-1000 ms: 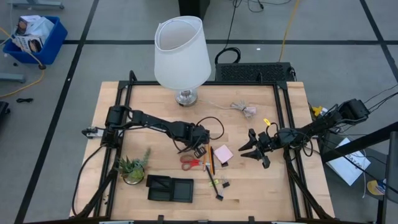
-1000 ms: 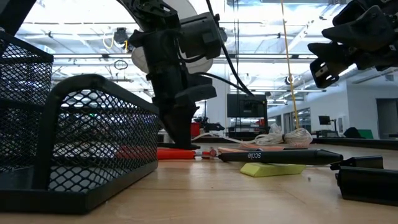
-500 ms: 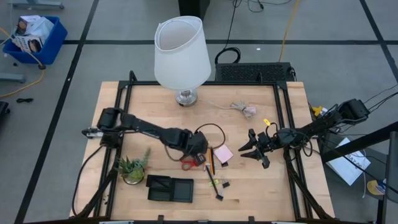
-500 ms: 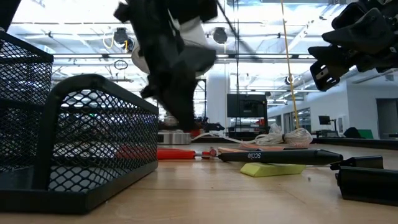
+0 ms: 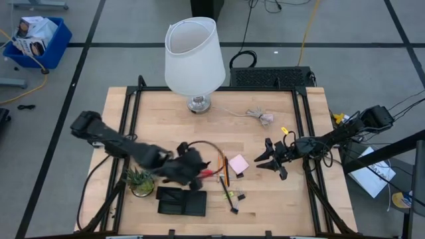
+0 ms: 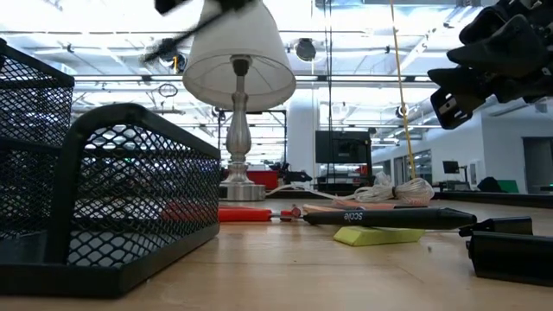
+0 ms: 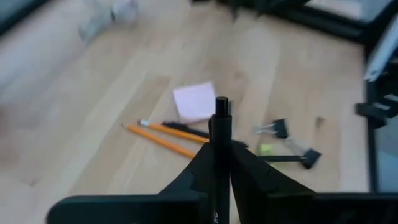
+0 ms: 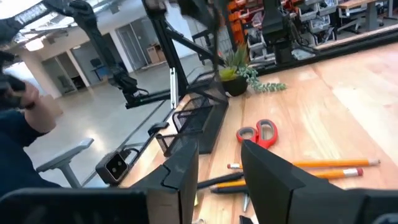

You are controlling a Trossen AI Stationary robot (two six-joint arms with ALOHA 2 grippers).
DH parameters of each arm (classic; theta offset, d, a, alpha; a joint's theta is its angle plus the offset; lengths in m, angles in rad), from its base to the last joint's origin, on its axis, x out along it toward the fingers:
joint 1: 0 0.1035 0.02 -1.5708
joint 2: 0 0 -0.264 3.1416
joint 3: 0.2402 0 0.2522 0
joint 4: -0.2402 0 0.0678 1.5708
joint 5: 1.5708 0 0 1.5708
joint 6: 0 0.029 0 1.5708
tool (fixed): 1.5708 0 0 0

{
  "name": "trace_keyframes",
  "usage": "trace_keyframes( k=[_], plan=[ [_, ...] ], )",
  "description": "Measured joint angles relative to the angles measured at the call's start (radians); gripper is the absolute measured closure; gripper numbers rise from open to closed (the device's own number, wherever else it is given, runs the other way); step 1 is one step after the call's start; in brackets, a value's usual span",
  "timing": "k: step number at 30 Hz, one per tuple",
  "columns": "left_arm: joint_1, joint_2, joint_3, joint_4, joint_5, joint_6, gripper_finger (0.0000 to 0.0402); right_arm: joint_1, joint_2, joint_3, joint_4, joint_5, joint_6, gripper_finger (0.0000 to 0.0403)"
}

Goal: Pick and place office supplies into organizer
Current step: Put the black pen into the pen organizer

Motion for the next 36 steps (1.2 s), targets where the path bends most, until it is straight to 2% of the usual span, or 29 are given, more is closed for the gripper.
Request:
trace_keyframes(
  k=[3,8,13,21,29,36],
  plan=[
    [-0.092,-0.042,0.001,-0.032,-0.127,-0.019,0.0382,0.0,0.002,0.0,0.002,0.008,0.0,0.0287],
    [-0.241,-0.061,0.001,-0.15,-0.297,-0.163,0.0377,0.0,0.003,0.0,-0.004,0.027,0.004,0.0287],
    [-0.373,-0.058,-0.024,-0.183,-0.395,-0.349,0.0361,0.0,0.003,0.0,-0.005,0.028,0.004,0.0287],
    [-0.515,-0.054,-0.133,-0.169,-0.57,-0.489,0.0379,0.0,0.002,0.0,-0.006,0.052,0.006,0.0287],
    [-0.518,-0.054,-0.257,-0.16,-0.587,-0.599,0.0341,0.0,0.002,0.0,0.002,0.057,0.006,0.0287],
    [-0.513,-0.054,-0.306,-0.122,-0.57,-0.644,0.0348,0.0,0.002,0.0,0.001,0.057,0.005,0.0287]
  ],
)
